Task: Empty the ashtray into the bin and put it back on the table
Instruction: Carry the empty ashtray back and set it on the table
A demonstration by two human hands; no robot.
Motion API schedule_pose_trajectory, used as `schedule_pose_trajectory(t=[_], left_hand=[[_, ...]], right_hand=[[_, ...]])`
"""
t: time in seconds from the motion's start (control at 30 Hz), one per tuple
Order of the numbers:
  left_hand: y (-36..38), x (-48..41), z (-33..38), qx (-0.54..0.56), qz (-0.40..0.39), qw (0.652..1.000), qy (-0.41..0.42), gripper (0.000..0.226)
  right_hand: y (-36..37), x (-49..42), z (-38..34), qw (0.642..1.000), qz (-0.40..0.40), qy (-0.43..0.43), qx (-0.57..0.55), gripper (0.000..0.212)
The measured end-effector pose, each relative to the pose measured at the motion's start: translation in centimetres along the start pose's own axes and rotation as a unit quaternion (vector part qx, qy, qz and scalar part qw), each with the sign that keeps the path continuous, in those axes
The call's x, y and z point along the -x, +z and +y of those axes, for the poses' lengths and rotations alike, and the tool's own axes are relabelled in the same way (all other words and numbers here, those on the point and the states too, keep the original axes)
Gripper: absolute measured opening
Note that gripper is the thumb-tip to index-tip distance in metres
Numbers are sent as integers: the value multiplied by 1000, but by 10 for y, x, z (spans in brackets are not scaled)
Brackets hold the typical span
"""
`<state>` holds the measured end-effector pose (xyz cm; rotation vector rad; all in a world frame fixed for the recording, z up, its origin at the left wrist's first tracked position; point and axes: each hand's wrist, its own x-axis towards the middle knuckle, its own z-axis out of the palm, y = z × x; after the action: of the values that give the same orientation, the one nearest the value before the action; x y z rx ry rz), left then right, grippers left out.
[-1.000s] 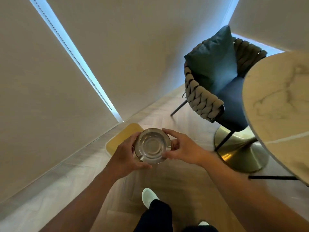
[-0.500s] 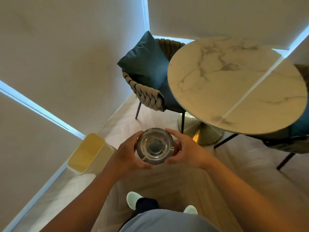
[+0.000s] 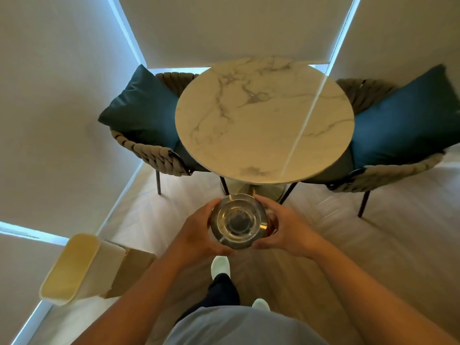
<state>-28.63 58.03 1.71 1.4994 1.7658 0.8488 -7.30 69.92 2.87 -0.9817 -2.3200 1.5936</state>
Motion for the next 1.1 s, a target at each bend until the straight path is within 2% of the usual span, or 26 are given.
schedule_pose_trajectory(t=[0.13, 0.6, 0.8, 1.1], left_hand=[[7, -33, 4, 4, -20, 999, 25, 100], [-20, -184, -22, 14, -83, 996, 38, 104], [-41, -245, -33, -2, -115, 993, 39, 107], [-44, -311, -35, -18, -114, 993, 22, 106]], right_hand=[[-23, -6, 3, 999, 21, -2, -24, 94], [-84, -108, 34, 992, 77, 93, -45, 110], [-107, -159, 36, 989, 95, 98, -48, 110], [-149, -209, 51, 989, 90, 101, -54, 110]])
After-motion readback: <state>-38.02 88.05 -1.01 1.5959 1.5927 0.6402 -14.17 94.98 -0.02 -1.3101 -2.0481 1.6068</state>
